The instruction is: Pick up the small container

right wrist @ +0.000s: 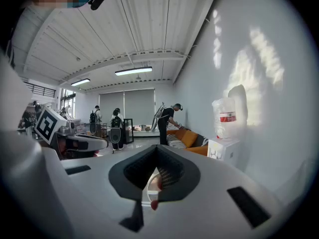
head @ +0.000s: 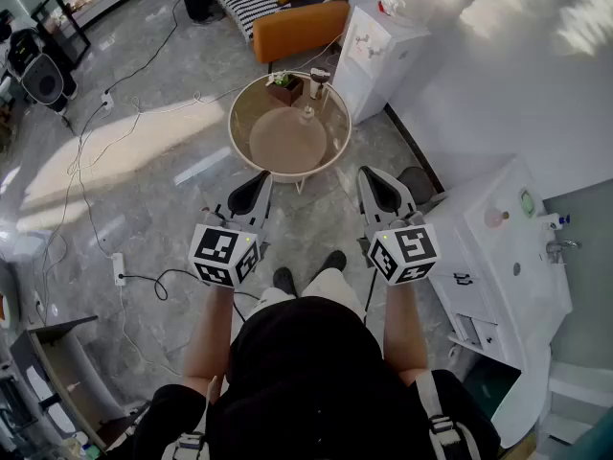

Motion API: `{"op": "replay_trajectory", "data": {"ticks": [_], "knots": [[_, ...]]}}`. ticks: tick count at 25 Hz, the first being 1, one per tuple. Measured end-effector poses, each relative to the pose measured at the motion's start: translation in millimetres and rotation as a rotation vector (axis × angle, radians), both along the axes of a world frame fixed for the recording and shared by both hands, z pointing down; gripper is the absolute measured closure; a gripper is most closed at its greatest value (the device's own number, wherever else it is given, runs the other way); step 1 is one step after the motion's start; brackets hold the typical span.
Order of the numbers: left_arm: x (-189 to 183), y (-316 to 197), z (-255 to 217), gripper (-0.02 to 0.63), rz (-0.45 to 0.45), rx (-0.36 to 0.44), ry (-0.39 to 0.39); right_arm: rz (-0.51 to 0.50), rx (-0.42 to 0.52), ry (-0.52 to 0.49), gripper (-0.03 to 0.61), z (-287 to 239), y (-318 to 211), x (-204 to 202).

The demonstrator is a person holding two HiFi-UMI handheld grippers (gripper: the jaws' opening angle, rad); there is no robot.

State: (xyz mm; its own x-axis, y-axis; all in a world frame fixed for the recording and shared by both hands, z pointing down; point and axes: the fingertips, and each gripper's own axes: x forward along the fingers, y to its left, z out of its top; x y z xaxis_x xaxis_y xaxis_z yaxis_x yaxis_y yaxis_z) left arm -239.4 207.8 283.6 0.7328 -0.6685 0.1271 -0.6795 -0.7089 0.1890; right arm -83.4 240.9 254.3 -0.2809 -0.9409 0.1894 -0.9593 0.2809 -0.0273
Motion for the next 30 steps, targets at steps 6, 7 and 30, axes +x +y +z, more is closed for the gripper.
{"op": "replay_trajectory", "data": {"ticks": [6,7,30], "knots": [[2,3,-1,0.595,0.007,0.004,-0.002,-0.017,0.001,0.011,0.575,0,3,-7],[2,3,-1,0.595,0.007,0.005,-0.003,-0.016,0.003,0.012,0.575,-1,3,-6],[89,-45,0,0.595,-0.003,-0.02,-0.074,-0.017,0.043,-0.096,0.575,-9,-40,95]]}}
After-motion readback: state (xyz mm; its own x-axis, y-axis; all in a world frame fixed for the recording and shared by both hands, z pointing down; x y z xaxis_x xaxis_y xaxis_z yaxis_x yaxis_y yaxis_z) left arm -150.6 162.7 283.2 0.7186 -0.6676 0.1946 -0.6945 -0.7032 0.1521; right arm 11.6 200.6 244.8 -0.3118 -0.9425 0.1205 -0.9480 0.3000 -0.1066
